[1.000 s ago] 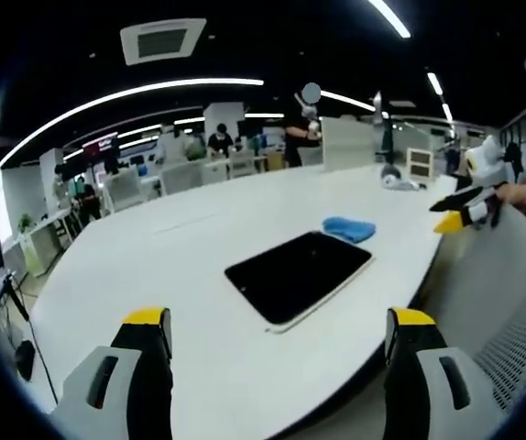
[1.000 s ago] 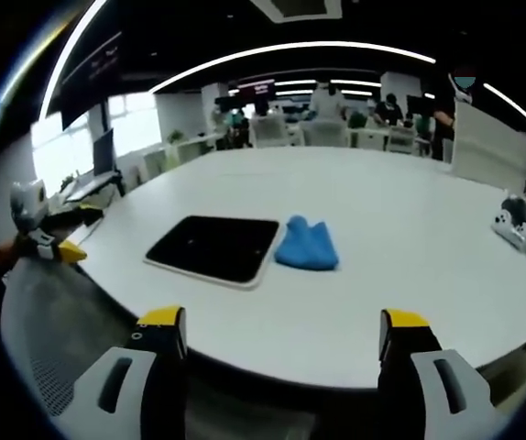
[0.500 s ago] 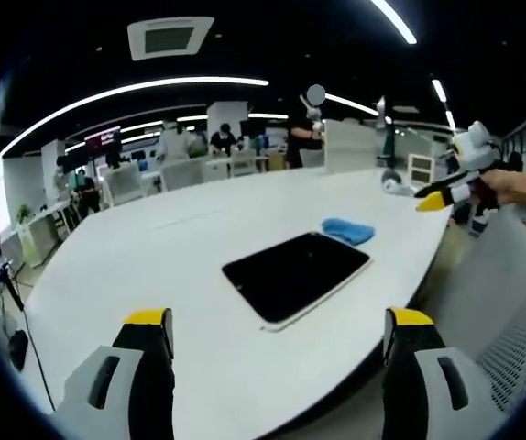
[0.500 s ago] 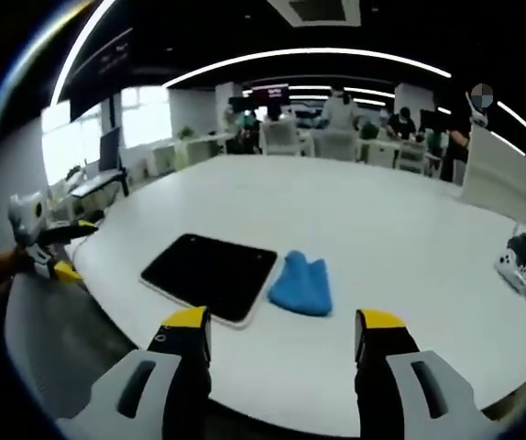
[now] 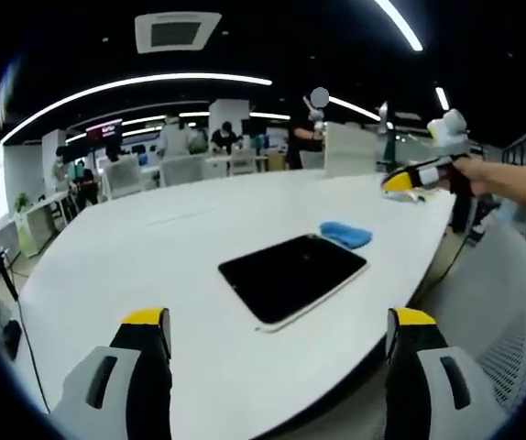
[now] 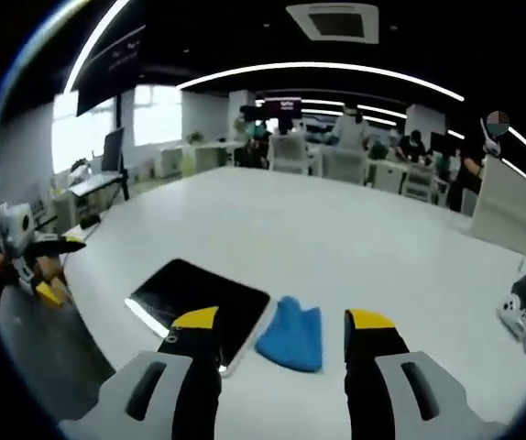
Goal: Wipe the mirror surface with the cleaning cloth until all visible marks leave the cleaned area.
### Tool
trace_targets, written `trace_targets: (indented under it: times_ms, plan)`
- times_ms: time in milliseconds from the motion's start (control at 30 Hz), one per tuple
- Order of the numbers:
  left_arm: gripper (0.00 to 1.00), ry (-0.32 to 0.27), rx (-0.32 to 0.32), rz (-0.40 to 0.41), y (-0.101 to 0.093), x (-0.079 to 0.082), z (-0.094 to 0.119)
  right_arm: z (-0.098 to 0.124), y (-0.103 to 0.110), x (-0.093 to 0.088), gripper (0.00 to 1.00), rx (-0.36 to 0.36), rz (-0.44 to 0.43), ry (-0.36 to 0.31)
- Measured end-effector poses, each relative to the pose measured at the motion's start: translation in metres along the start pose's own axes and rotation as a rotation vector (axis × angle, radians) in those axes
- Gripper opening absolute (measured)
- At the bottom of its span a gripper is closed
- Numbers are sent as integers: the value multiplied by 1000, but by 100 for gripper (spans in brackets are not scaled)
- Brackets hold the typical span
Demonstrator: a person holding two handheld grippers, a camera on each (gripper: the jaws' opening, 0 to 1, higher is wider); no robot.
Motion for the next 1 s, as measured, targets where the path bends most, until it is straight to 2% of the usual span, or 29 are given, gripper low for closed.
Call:
trace_targets:
  times_ms: [100,133,200,333,500,600,667,733,867,933,1000]
  plan:
    - [99,5,-2,-1,0,0,0,-10,-3,3,49,7,7,5]
    - [99,5,-2,0,0,0,0,-12,-6,3,45,-30,16,-1]
    - [99,6,2,3,0,-1,0,-19,-12,2,37,-62,21,3]
    - [99,-1,10,0,0,-1,0,-34,-18,-3,36,-47,-8,26]
    - [99,8,5,2,0,-1,-1,-50,-18,-11,34,-47,22,77]
    - [99,16,6,1,0,-2,-1,-56,-17,-15,27,-75,73,84]
    - [99,25,4,0,1,-2,-1,-63,-16,-19,27,-63,50,112]
    - [99,27,2,-2,0,-2,-1,-68,-17,-19,27,-45,19,101]
    - [99,31,-2,-1,0,-3,-1,-80,-16,-21,27,-32,32,128]
    - [99,6,2,-8,0,-2,1,-86,-14,-24,27,-26,68,159]
    - [99,7,-1,1,0,-2,1,-92,-13,-28,25,-29,90,179]
Point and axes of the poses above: the point that each gripper's makers call its tool centre point, and the gripper's own axes: z roughly backward along the fingers, y roughly to its left, x roughly out of its top, the point moved 10 cm from there along z, roughly backward along the fingers, and after that the axes turned 8 degrees about y, right-handed, at the moved point
